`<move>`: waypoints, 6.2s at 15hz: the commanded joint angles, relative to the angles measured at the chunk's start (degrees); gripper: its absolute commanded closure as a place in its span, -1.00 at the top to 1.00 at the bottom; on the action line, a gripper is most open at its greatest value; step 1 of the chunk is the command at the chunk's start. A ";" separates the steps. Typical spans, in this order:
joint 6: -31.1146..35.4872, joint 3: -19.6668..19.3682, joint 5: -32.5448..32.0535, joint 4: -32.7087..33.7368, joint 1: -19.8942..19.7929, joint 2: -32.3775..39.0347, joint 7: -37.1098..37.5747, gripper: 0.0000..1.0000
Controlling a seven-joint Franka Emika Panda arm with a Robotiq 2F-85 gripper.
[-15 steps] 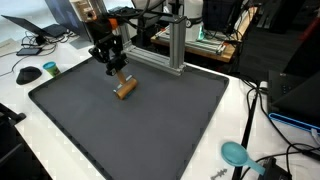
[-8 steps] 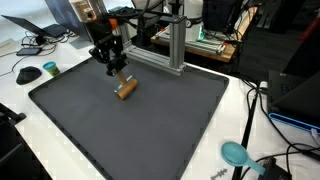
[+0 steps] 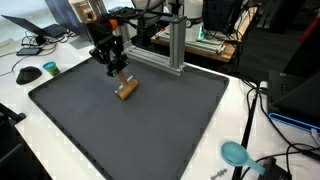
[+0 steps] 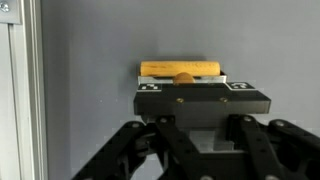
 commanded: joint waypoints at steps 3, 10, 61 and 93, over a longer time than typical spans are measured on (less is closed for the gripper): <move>0.15 -1.50 -2.21 1.48 1.49 4.07 3.40 -0.56; 1.97 -2.51 -6.29 1.00 2.88 4.21 5.83 -0.56; 6.47 -3.51 -11.62 -0.51 3.50 5.02 6.55 -0.56; 7.36 -3.91 -12.91 -1.08 3.43 5.52 6.54 -0.56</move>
